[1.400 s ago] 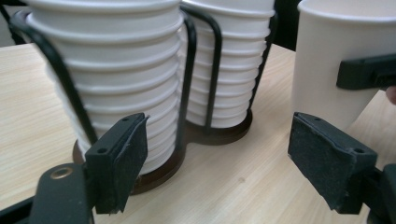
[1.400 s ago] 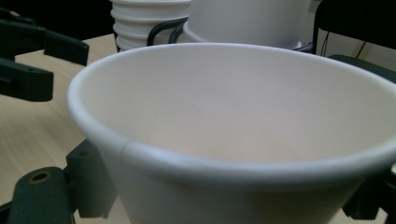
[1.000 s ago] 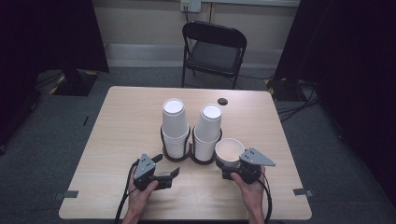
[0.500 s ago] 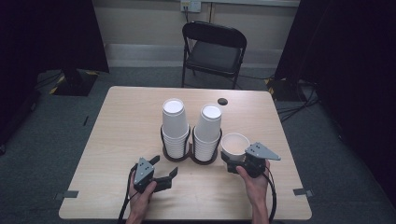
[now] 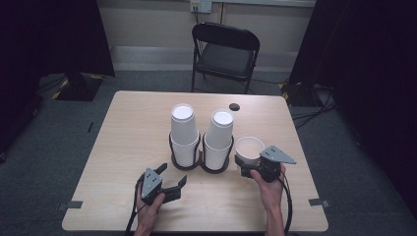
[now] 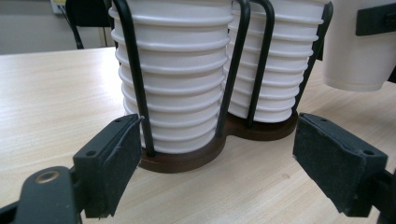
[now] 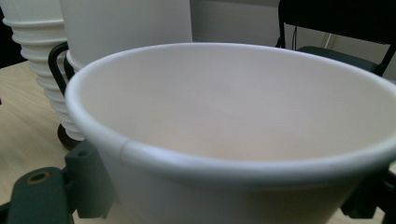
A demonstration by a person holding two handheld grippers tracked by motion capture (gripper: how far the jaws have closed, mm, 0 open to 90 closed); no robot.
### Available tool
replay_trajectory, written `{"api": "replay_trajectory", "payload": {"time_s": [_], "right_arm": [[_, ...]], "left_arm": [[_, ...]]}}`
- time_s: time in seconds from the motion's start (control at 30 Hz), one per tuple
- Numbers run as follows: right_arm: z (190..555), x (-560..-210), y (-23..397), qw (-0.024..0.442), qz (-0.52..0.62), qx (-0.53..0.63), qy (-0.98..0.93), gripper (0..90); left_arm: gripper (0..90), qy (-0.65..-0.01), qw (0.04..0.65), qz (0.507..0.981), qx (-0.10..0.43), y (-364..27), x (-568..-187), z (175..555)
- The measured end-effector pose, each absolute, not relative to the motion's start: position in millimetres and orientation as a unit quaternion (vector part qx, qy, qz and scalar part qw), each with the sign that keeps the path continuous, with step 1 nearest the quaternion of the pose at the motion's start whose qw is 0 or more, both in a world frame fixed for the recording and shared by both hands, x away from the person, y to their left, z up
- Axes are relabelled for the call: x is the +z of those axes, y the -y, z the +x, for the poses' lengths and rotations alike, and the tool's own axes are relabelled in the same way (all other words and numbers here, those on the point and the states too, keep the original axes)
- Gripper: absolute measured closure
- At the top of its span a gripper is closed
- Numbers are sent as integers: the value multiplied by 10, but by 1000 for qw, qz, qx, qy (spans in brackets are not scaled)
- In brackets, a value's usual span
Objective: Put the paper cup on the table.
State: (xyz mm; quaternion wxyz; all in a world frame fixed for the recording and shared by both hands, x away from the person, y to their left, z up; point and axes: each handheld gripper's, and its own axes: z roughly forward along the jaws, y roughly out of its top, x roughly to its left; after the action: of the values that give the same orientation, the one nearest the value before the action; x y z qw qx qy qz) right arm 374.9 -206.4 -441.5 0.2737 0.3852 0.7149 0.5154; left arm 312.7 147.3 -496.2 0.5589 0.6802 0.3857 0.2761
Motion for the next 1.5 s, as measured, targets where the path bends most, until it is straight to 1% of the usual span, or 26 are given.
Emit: {"api": "replay_trajectory", "payload": {"time_s": [0.07, 0.27, 0.43, 0.8, 1.07, 1.27, 1.5], "right_arm": [[3767, -4421, 2075, 272, 385, 516, -715, 126], [3821, -4393, 2109, 277, 388, 515, -712, 126], [3913, -4338, 2117, 280, 390, 517, -708, 126], [4130, -4339, 2178, 284, 409, 514, -699, 126], [4293, -4297, 2218, 306, 410, 508, -693, 126], [4431, -4321, 2233, 313, 414, 503, -691, 126], [4541, -4438, 2234, 320, 425, 492, -689, 126]], "left_arm": [[155, -384, 563, 675, 283, -1477, -4966, 3110], [157, -393, 586, 655, 270, -1541, -4978, 3101], [158, -384, 586, 655, 284, -1533, -4980, 3079], [159, -384, 587, 654, 284, -1528, -4981, 3074], [161, -381, 585, 655, 288, -1522, -4981, 3070], [158, -385, 585, 652, 290, -1523, -4982, 3070], [158, -386, 585, 652, 291, -1523, -4982, 3070]]}}
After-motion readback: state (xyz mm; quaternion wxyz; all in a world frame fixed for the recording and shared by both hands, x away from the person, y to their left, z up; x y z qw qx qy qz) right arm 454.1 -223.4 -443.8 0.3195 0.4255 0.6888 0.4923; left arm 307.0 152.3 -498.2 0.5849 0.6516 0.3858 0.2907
